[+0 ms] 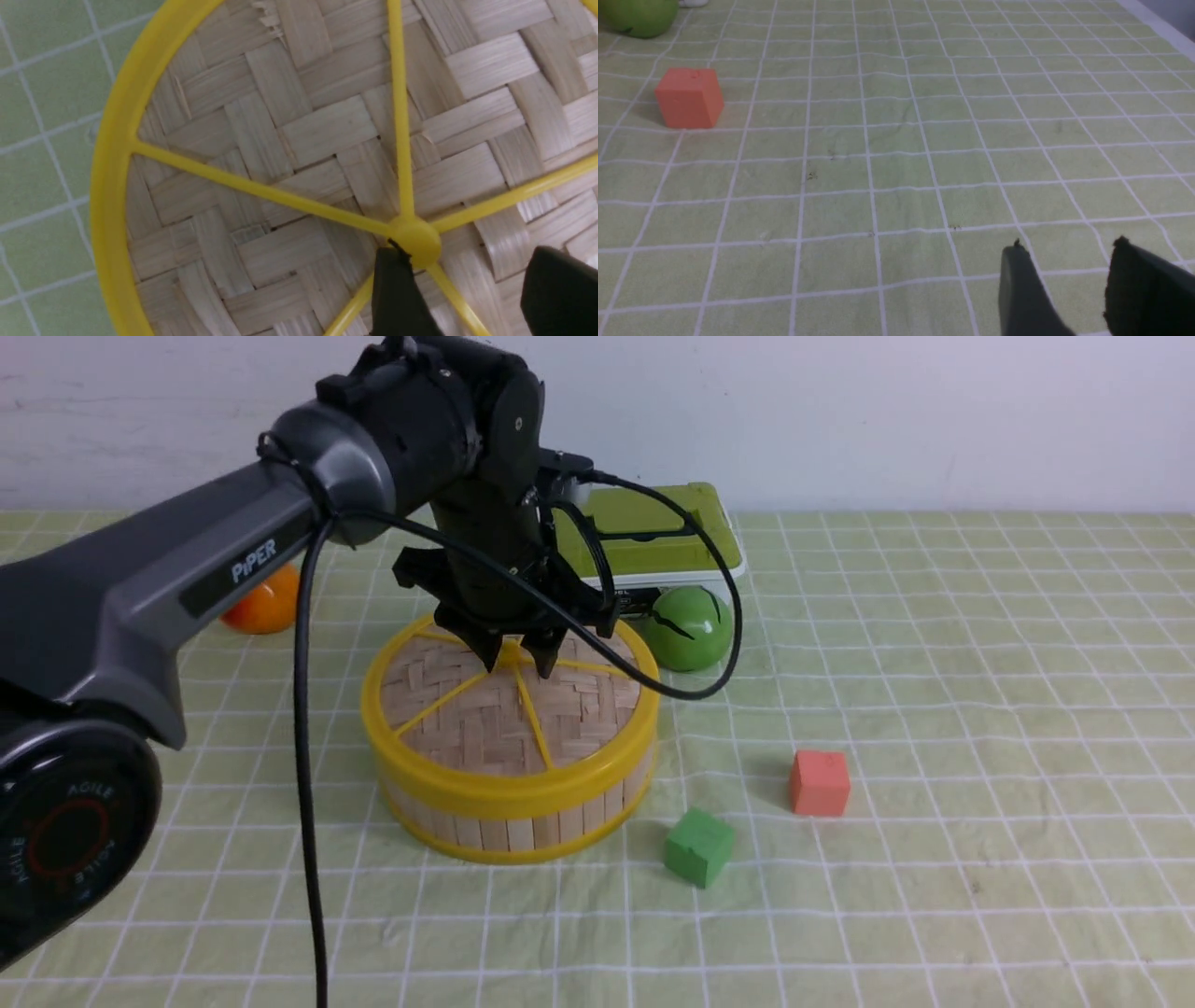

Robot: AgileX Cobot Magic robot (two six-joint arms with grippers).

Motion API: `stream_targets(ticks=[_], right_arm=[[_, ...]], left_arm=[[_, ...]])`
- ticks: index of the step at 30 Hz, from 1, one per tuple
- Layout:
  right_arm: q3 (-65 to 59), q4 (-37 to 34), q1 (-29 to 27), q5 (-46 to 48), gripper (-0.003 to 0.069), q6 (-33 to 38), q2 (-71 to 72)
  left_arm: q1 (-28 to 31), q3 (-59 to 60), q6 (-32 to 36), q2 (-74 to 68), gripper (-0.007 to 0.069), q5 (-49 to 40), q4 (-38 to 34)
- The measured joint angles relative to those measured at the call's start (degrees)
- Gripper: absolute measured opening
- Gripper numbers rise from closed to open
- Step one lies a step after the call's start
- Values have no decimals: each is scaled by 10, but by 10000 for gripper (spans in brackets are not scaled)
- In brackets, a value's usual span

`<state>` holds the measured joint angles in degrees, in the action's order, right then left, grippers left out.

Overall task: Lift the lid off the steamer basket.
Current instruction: Use the left arm to lift the lid of the steamer

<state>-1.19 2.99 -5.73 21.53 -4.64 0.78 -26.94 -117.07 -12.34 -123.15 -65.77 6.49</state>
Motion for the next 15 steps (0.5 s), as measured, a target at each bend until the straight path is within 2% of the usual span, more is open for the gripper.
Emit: stream_targets(ticks=[9, 15], right_arm=[[0, 0, 0, 0, 241, 0, 0], [0, 0, 0, 0, 241, 0, 0]], left_arm=[[0, -1, -13, -6, 220, 9, 32], [0, -5, -25, -16, 186, 10, 34]])
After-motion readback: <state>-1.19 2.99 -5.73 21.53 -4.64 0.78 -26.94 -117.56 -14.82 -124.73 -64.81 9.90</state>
